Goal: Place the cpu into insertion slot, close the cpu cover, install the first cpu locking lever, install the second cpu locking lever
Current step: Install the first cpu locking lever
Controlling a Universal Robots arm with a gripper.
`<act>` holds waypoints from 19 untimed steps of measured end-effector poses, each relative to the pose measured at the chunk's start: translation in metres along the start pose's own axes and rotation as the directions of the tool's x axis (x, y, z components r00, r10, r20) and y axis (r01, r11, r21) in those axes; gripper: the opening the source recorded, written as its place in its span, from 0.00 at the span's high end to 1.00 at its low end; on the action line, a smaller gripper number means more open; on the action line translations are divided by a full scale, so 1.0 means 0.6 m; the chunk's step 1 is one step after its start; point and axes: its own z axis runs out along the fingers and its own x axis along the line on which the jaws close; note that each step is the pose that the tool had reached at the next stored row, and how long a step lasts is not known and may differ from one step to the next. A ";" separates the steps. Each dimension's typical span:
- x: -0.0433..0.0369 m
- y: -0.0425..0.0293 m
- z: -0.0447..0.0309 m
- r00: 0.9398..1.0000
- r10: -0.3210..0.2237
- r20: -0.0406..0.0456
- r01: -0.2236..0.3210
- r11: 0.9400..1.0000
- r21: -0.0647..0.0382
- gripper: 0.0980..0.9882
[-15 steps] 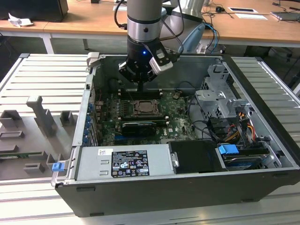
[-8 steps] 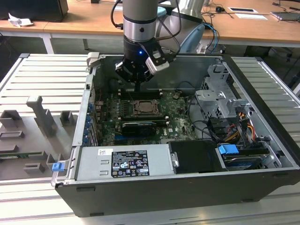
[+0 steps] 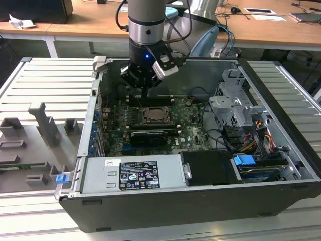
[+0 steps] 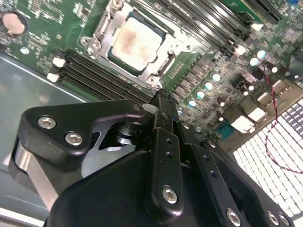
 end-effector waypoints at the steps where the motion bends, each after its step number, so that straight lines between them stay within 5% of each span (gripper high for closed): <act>1: 0.006 0.000 0.000 1.000 0.000 0.000 0.000 1.000 0.000 0.99; 12: 0.062 0.005 0.002 1.000 -0.003 0.002 0.003 1.000 0.000 0.99; 19: 0.068 0.031 0.015 1.000 -0.007 0.002 0.007 1.000 0.000 0.99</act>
